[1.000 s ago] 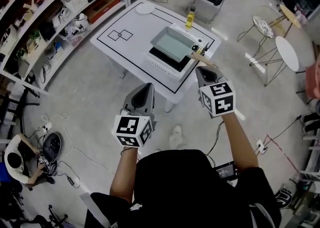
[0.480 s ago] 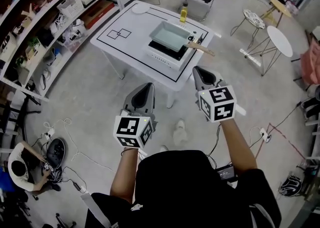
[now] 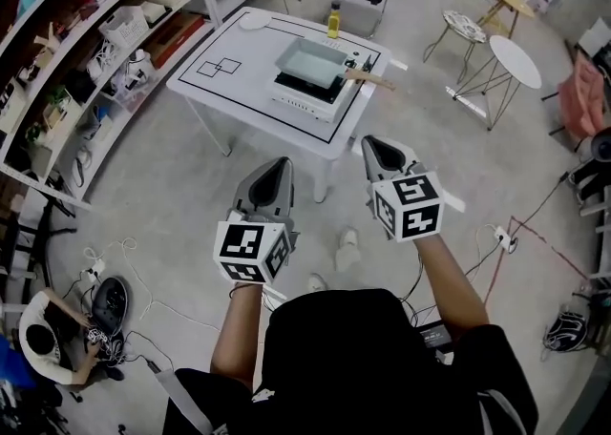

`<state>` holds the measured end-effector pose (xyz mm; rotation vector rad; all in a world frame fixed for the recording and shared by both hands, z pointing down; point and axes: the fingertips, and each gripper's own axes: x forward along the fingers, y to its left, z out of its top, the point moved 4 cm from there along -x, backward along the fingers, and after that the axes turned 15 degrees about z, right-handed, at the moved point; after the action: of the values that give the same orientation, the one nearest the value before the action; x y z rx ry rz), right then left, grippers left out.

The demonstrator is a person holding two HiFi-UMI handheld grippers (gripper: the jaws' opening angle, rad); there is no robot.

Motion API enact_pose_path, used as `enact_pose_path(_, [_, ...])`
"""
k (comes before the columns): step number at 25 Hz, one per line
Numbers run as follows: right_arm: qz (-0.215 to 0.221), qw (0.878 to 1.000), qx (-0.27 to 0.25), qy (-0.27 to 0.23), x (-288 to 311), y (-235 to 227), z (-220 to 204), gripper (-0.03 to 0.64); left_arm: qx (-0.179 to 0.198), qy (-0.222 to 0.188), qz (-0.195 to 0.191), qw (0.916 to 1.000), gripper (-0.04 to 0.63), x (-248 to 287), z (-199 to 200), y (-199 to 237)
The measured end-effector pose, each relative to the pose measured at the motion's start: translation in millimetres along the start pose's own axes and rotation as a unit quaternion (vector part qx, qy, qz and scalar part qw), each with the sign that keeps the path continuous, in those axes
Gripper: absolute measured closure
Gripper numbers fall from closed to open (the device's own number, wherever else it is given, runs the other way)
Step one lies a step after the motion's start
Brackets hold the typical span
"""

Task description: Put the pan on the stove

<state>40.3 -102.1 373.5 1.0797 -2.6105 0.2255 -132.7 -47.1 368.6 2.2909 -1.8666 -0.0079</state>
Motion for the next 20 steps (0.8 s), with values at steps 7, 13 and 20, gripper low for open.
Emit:
enact_pose_path(7, [-0.001, 0.999, -0.021, -0.037, -27, 7, 2, 0.615, 0.002, -0.009, -0.035, 0.9994, 0.586, -14, 13, -30])
enact_pose_path(13, [-0.012, 0.998, -0.020, -0.052, -44, 4, 0, 0.614, 0.018, -0.011, -0.041, 0.9989, 0.585, -16, 18, -49])
enact_pose_path(20, [-0.007, 0.998, -0.013, -0.064, -65, -6, -1, 0.614, 0.044, -0.003, -0.034, 0.9984, 0.584, -13, 16, -74])
